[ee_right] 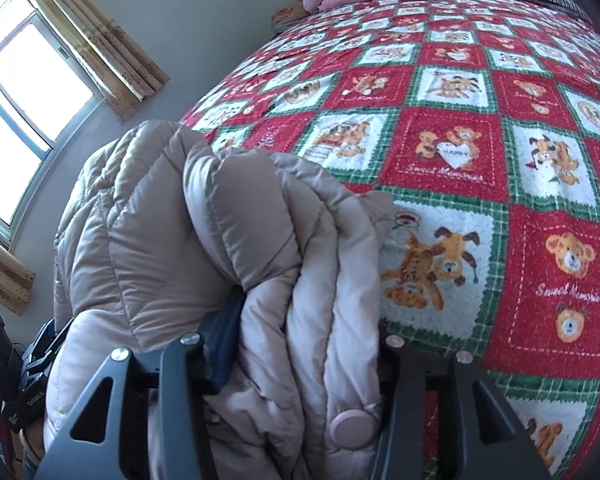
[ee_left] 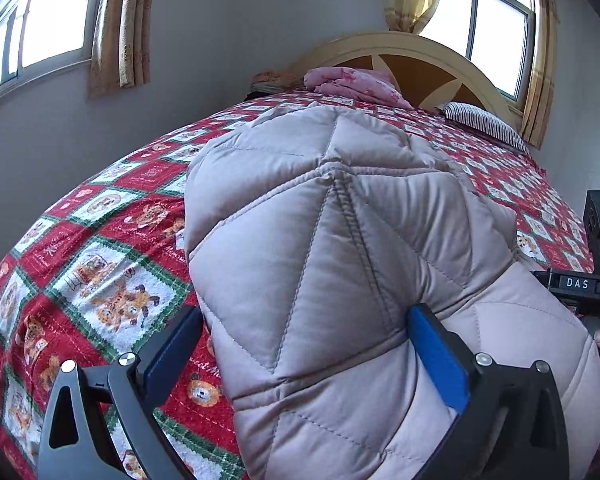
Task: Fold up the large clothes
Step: 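Lower the jacket bundle onto the quilt with both tools, then open both tools and release the folded jacket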
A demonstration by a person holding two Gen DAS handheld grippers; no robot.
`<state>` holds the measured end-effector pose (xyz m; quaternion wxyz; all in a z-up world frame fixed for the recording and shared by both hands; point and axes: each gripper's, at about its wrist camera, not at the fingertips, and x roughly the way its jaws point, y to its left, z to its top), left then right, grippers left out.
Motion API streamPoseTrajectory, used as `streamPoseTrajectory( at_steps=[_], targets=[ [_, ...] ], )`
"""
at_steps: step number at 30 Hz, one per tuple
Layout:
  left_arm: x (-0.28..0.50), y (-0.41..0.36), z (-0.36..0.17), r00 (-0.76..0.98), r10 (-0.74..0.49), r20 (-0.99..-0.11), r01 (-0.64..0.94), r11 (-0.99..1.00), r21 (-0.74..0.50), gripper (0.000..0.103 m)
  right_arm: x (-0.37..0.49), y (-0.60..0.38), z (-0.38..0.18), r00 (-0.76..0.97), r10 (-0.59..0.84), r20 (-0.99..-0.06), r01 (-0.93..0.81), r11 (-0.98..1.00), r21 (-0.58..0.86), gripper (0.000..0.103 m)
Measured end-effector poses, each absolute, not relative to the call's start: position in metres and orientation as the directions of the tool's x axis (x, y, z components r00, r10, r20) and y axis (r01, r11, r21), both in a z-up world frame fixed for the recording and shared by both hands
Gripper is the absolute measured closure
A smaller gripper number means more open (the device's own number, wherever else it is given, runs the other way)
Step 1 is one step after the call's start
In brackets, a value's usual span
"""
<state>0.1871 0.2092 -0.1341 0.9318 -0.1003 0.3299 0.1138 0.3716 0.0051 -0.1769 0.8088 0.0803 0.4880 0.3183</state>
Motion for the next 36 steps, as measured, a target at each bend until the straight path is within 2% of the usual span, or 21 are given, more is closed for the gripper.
streamPoseTrajectory(
  at_steps=[11,14,17,19,28,32,36],
  targets=[
    [0.162,0.206,-0.113,0.756,0.190,-0.627,-0.310,0.947,-0.087,0.001,0.369,0.009,-0.173,0.362,0.516,-0.776,-0.435,0.830,0.349,0.044],
    [0.154,0.199,-0.101,0.760,0.200,-0.618,-0.302,0.951,-0.063,0.001,0.368,0.007,-0.168,0.380,0.491,-0.784,-0.427,0.845,0.322,0.038],
    [0.145,0.193,-0.088,0.771,0.217,-0.599,-0.301,0.953,-0.043,0.001,0.367,0.004,-0.162,0.407,0.462,-0.788,-0.419,0.861,0.288,0.026],
    [0.135,0.190,-0.076,0.784,0.226,-0.578,-0.300,0.953,-0.035,0.001,0.365,-0.001,-0.157,0.421,0.455,-0.784,-0.409,0.867,0.284,0.025],
    [0.080,0.173,-0.029,0.842,0.253,-0.475,-0.302,0.953,-0.027,0.001,0.319,-0.034,-0.097,0.559,0.419,-0.716,-0.362,0.900,0.244,0.022],
    [0.060,0.166,-0.017,0.860,0.252,-0.443,-0.305,0.951,-0.052,0.001,0.275,-0.041,-0.071,0.607,0.447,-0.657,-0.394,0.887,0.239,0.012],
    [0.052,0.156,-0.002,0.874,0.255,-0.414,-0.301,0.953,-0.047,0.001,0.231,-0.038,-0.052,0.643,0.478,-0.598,-0.437,0.871,0.225,0.011]
  ],
)
